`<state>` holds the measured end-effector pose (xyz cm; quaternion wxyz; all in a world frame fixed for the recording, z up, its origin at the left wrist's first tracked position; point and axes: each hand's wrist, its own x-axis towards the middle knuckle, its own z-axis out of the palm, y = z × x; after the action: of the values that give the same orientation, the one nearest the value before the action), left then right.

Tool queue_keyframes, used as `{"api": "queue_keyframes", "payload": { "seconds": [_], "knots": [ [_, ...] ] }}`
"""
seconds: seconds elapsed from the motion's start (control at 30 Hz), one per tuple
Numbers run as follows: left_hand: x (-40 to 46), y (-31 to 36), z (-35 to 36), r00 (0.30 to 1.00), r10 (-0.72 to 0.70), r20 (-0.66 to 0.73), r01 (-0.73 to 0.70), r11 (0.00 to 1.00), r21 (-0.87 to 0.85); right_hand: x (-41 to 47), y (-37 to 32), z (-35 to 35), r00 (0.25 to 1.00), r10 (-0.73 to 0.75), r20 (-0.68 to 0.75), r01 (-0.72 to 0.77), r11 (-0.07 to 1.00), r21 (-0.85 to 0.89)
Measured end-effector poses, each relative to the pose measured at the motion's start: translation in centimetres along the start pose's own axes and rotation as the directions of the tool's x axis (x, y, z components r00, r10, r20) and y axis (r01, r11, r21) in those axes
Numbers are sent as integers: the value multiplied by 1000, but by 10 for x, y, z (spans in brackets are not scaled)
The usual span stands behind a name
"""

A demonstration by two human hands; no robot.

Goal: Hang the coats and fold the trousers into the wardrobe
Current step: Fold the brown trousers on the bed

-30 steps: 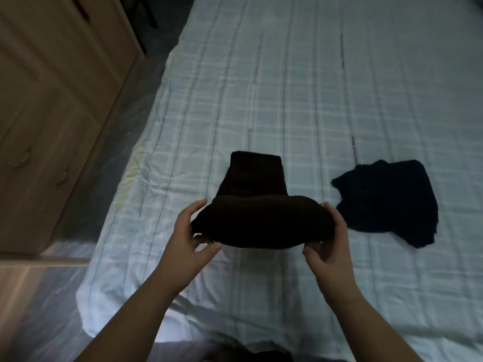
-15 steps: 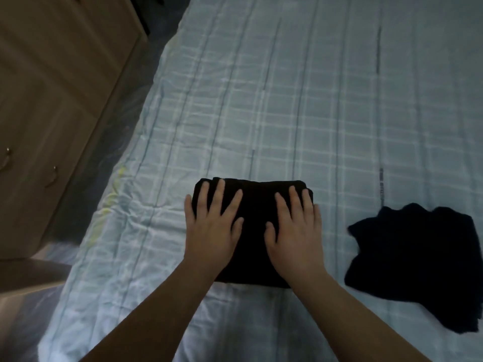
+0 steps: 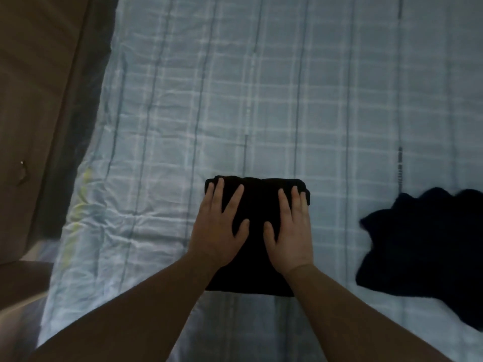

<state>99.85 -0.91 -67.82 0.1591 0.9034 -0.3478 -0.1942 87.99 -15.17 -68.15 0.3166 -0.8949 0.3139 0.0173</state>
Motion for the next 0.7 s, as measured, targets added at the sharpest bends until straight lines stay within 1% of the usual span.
{"api": "queue_keyframes", "payload": {
  "seconds": [0.1,0.17,0.3,0.47,0.63,0.7],
  "knots": [
    [14,-1,7,1000,-8,12,8,1000,-9,12,9,7,1000,21,3,-21,998,58],
    [23,-6,13,1000,-8,5,8,999,-47,19,13,13,1000,28,-3,-28,997,74],
    [32,-17,26,1000,2,-20,-5,990,-142,30,19,22,1000,2,-23,1,993,120],
    [40,-25,33,997,9,-72,-24,979,-203,39,28,27,999,-28,-30,33,982,186],
    [37,-25,32,997,19,-80,-37,972,-230,37,26,24,999,-29,-46,39,975,217],
    [34,-23,26,994,39,-106,-62,974,-216,34,21,19,998,-28,-59,40,976,214]
  ]
}}
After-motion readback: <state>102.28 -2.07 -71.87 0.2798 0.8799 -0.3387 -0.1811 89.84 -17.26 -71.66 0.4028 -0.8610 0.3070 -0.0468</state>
